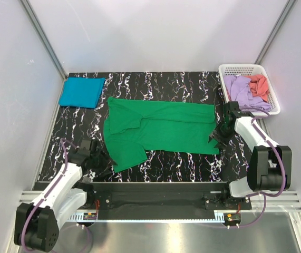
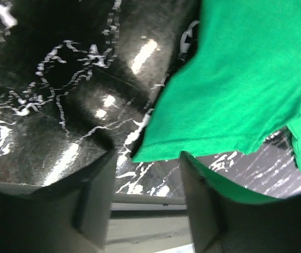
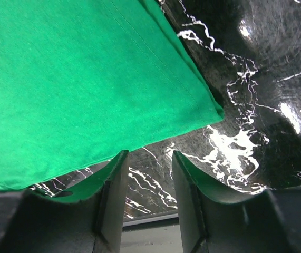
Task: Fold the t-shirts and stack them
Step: Fold the tshirt
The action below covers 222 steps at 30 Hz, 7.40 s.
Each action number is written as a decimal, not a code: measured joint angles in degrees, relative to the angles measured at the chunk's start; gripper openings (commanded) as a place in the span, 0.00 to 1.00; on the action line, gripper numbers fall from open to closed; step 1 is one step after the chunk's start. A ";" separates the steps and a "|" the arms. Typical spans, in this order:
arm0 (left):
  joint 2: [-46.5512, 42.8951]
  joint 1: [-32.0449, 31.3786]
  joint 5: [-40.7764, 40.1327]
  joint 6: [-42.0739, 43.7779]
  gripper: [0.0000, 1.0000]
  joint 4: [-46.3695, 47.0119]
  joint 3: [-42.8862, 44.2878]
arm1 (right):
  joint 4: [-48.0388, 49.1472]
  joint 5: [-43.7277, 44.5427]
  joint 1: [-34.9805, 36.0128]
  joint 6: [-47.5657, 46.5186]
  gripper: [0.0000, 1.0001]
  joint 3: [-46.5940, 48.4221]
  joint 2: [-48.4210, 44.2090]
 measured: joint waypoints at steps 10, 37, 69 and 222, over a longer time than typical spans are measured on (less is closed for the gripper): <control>2.84 -6.29 -2.62 -6.38 0.41 -1.75 0.26 | 0.59 0.57 0.00 0.20 0.47 -0.17 0.00; 10.03 -9.86 -13.49 -7.87 0.00 -10.27 11.76 | 1.07 2.01 -1.73 0.85 0.60 -1.16 -1.57; 10.93 -9.86 -15.82 -3.52 0.00 -13.38 21.73 | 8.92 10.88 -2.14 11.56 0.37 -11.34 0.35; 48.26 -0.83 -6.40 11.74 0.49 0.39 53.79 | -0.66 5.25 2.16 -9.18 0.37 17.25 8.22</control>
